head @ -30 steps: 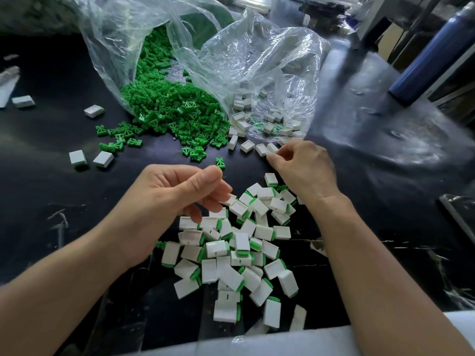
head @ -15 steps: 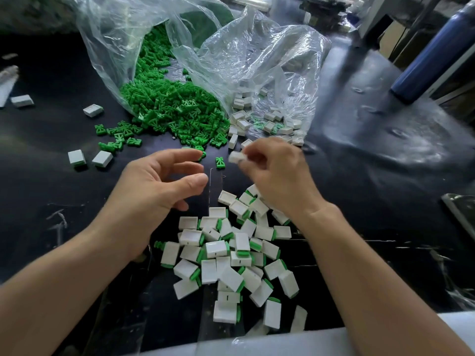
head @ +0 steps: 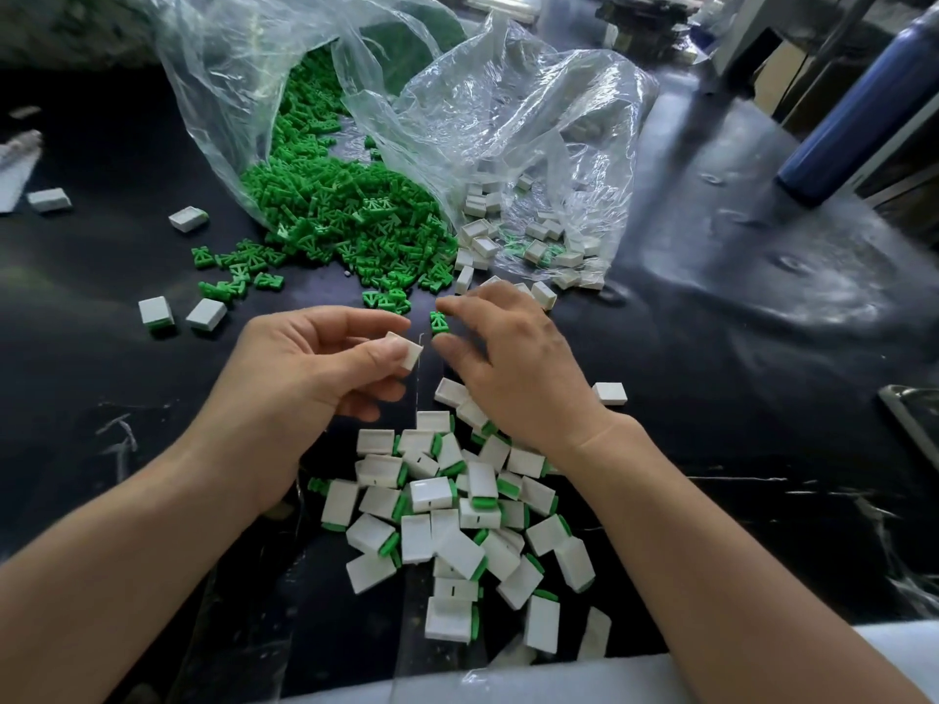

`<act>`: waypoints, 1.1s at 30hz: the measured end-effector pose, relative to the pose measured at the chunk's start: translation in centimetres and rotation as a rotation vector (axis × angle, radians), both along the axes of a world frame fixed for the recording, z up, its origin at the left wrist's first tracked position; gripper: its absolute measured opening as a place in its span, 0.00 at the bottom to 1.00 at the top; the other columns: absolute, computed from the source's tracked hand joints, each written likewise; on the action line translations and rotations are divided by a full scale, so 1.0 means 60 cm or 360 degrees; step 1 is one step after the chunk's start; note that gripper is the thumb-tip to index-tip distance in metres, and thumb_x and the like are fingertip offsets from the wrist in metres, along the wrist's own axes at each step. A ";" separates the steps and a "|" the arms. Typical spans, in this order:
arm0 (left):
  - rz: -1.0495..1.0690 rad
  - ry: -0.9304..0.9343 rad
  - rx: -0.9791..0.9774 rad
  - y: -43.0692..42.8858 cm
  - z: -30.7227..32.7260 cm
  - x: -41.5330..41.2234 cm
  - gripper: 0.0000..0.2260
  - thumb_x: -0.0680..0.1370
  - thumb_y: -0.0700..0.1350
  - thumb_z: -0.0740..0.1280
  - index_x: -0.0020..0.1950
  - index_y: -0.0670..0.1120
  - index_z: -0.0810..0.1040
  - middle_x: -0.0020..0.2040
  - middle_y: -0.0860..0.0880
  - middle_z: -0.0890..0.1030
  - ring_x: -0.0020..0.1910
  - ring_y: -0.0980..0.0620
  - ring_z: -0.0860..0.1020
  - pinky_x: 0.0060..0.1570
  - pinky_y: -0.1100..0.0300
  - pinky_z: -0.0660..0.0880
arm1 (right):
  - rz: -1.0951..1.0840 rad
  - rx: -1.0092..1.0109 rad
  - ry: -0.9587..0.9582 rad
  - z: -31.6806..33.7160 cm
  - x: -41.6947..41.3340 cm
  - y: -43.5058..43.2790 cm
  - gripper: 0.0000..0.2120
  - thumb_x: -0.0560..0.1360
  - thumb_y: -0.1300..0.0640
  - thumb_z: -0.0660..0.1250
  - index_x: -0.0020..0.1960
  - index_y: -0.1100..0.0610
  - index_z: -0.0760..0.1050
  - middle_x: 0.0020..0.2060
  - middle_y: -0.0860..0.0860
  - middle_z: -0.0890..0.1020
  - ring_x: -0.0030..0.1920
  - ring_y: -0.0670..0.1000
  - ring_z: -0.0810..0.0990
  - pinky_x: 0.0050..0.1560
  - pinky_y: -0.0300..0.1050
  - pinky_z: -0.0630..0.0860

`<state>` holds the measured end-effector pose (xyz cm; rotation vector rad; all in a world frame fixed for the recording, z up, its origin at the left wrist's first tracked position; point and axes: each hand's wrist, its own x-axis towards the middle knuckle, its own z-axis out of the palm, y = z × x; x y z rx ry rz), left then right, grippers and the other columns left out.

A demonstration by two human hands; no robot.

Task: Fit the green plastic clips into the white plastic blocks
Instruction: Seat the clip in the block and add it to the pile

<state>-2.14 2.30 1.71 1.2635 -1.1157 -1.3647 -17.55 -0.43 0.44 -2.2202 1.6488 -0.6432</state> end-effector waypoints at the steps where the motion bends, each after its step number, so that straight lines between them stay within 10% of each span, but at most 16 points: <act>1: -0.0013 0.0000 0.0002 0.000 0.000 0.000 0.10 0.62 0.44 0.69 0.42 0.46 0.82 0.32 0.48 0.83 0.27 0.56 0.79 0.26 0.69 0.74 | 0.0015 0.0035 0.0082 -0.004 -0.001 -0.002 0.22 0.77 0.51 0.62 0.69 0.54 0.67 0.65 0.51 0.69 0.66 0.51 0.63 0.62 0.39 0.57; 5: -0.0021 0.0000 0.0013 0.000 -0.001 0.000 0.09 0.62 0.44 0.70 0.40 0.45 0.82 0.32 0.47 0.83 0.27 0.56 0.79 0.26 0.68 0.74 | 0.0101 0.0113 0.0334 -0.008 0.001 -0.006 0.25 0.79 0.49 0.58 0.73 0.54 0.59 0.73 0.48 0.61 0.71 0.49 0.55 0.68 0.44 0.52; 18: -0.0074 -0.0021 0.0026 0.000 -0.004 0.002 0.09 0.62 0.45 0.70 0.40 0.45 0.83 0.35 0.45 0.84 0.29 0.54 0.80 0.27 0.67 0.75 | -0.0016 -0.0035 0.0238 0.000 -0.001 -0.006 0.06 0.74 0.56 0.66 0.50 0.56 0.77 0.50 0.51 0.78 0.53 0.52 0.74 0.53 0.43 0.66; 23: -0.0077 -0.0010 0.0033 -0.001 -0.003 0.002 0.09 0.61 0.44 0.70 0.40 0.45 0.82 0.35 0.45 0.84 0.30 0.53 0.81 0.28 0.67 0.76 | 0.0009 -0.0063 0.0214 -0.005 -0.001 -0.005 0.13 0.77 0.61 0.60 0.59 0.56 0.76 0.53 0.54 0.77 0.55 0.54 0.74 0.54 0.43 0.66; 33: -0.0096 0.0099 0.0091 0.001 0.001 -0.001 0.10 0.63 0.41 0.68 0.43 0.41 0.77 0.36 0.44 0.84 0.32 0.51 0.82 0.30 0.63 0.79 | -0.0138 0.0014 -0.0642 0.023 -0.005 0.011 0.07 0.76 0.60 0.63 0.45 0.60 0.79 0.34 0.50 0.79 0.37 0.51 0.78 0.44 0.47 0.75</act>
